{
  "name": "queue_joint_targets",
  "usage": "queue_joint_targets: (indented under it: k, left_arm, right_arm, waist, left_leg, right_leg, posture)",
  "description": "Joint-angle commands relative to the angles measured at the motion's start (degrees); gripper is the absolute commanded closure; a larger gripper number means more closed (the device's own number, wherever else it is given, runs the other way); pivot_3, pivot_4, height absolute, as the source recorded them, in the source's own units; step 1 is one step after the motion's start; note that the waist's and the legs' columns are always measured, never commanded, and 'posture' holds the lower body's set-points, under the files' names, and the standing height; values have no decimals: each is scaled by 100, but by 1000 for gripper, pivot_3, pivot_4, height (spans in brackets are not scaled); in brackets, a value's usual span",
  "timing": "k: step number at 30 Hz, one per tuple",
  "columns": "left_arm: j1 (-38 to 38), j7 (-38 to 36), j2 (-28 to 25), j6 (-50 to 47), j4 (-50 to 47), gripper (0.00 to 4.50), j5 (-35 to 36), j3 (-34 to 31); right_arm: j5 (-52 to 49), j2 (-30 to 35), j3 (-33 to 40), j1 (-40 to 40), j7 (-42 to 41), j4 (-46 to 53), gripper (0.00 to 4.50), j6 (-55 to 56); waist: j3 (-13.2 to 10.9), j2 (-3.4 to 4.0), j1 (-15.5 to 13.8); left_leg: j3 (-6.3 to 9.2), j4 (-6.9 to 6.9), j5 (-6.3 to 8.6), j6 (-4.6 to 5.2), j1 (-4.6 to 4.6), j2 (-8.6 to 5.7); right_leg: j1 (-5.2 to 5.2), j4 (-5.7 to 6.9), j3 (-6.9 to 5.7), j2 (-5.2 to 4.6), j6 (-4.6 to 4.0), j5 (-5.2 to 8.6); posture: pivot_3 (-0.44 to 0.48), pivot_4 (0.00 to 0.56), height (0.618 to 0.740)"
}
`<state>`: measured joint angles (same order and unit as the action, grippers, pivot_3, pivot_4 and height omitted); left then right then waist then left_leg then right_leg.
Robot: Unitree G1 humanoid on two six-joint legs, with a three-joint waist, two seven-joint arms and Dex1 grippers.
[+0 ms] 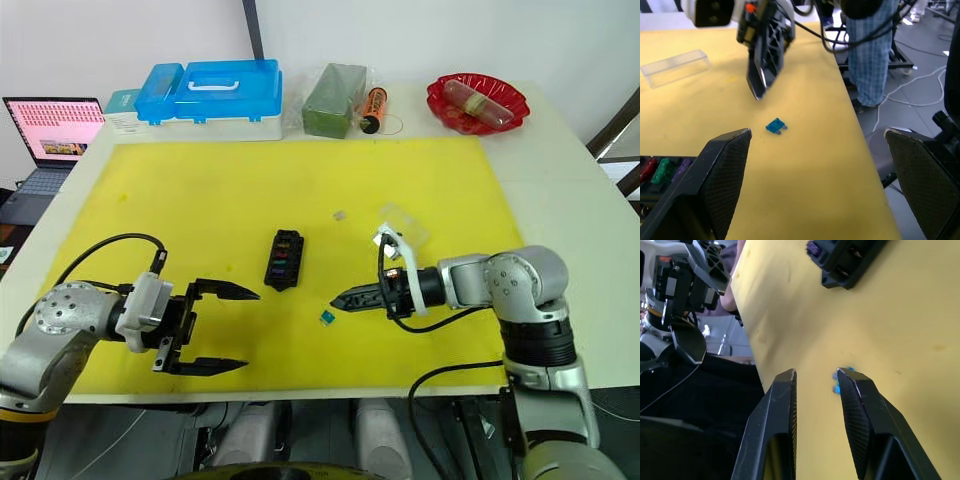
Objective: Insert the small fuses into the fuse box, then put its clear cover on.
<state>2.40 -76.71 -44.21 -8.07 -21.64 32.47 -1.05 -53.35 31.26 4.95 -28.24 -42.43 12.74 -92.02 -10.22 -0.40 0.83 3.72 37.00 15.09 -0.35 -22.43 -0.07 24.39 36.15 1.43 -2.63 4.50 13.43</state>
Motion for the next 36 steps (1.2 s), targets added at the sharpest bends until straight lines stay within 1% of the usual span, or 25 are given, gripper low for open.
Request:
queue_joint_targets:
  k: [1,4,10,18,21,27,32,36]
  left_arm:
    - [61,62,39,114,-137,0,-33,17]
    - [118,80,57,122,-96,0,-56,45]
    - [84,87,42,70,-149,0,-22,30]
    - [163,111,44,-6,-185,0,-1,53]
    - [186,149,48,-45,-226,0,12,51]
    - [176,221,51,-109,-312,0,32,56]
    - [190,224,53,-158,-335,0,28,56]
    - [210,226,58,-168,-331,0,23,65]
  right_arm:
    - [-74,-67,187,249,209,394,3105,66]
    - [-101,-95,243,454,311,429,3105,20]
    - [-115,-165,412,594,570,368,3105,-45]
    - [-308,-375,447,704,848,269,3105,-48]
    - [-332,-365,365,817,933,349,3105,-48]
    - [-554,-571,444,1041,1235,394,3105,-48]
    - [-664,-781,491,1037,1510,354,3105,-48]
    - [-779,-814,439,1093,1606,412,3105,-48]
  waist:
    - [0,0,-18]
    - [0,-1,-8]
    - [0,0,7]
    - [0,-1,4]
    - [0,-1,4]
    - [3,-4,4]
    - [3,-3,21]
    - [3,-3,26]
  left_leg:
    - [1,0,0,0,-1,-1]
    - [0,2,0,0,0,-2]
    - [1,0,0,0,2,-1]
    - [1,0,0,0,2,-1]
    - [1,0,0,0,2,-1]
    - [2,0,0,0,2,0]
    - [3,-1,1,1,4,1]
    - [4,-1,1,1,5,2]
  right_leg:
    - [-2,-2,0,-2,0,1]
    - [-4,-4,1,-1,-18,11]
    - [-4,-3,1,1,-18,11]
    - [-4,-2,1,1,-17,11]
    - [-5,-2,0,1,-17,11]
    - [-6,-2,1,2,-11,9]
    - [-6,-1,0,6,-7,6]
    - [-6,0,0,6,-9,8]
  posture:
    - [0,150,740]
    - [0,150,740]
    - [0,150,740]
    - [0,150,740]
    - [0,150,740]
    - [0,150,740]
    - [0,150,740]
    - [0,150,740]
